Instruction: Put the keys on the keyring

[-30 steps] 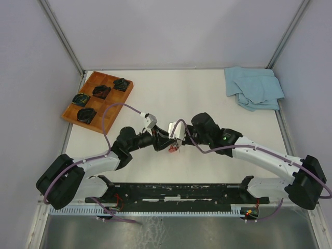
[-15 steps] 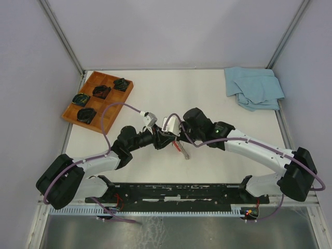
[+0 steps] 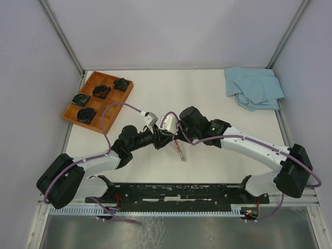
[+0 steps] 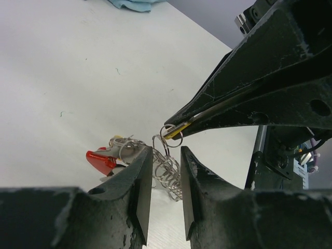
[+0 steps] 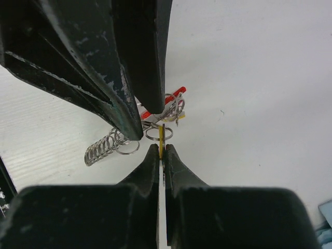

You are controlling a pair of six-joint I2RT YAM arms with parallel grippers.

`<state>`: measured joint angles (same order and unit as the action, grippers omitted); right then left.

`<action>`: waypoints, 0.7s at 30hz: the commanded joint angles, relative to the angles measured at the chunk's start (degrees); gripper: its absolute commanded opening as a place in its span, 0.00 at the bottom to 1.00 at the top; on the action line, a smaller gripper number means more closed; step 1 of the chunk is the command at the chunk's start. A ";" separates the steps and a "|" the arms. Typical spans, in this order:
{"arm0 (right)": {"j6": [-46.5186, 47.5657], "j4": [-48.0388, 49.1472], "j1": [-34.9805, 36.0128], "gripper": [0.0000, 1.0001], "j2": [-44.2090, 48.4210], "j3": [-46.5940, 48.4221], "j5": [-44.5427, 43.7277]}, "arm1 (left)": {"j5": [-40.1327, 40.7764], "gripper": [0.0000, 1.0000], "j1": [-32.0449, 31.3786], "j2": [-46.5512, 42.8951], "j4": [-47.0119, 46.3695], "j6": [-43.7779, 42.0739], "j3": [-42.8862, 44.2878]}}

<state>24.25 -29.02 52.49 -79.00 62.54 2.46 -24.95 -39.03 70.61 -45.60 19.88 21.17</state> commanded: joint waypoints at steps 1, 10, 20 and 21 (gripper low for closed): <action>-0.83 0.68 0.35 0.01 -0.27 3.23 -0.62 | 1.06 0.33 -0.17 0.93 -1.15 -3.29 2.77; -0.89 -0.20 0.58 0.01 -0.30 3.96 0.01 | 0.78 0.26 -0.25 2.42 -0.71 -4.53 3.84; -1.45 -1.67 1.12 0.01 0.13 4.51 0.43 | 4.50 0.14 -0.52 2.12 2.33 -7.30 4.03; -1.48 -1.80 1.12 0.01 0.27 4.52 0.44 | 4.82 0.14 -0.53 1.90 2.36 -7.65 3.86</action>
<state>23.77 -31.24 53.12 -79.59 63.90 2.48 -23.40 -39.31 73.03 -43.07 16.60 23.18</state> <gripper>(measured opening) 0.027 0.157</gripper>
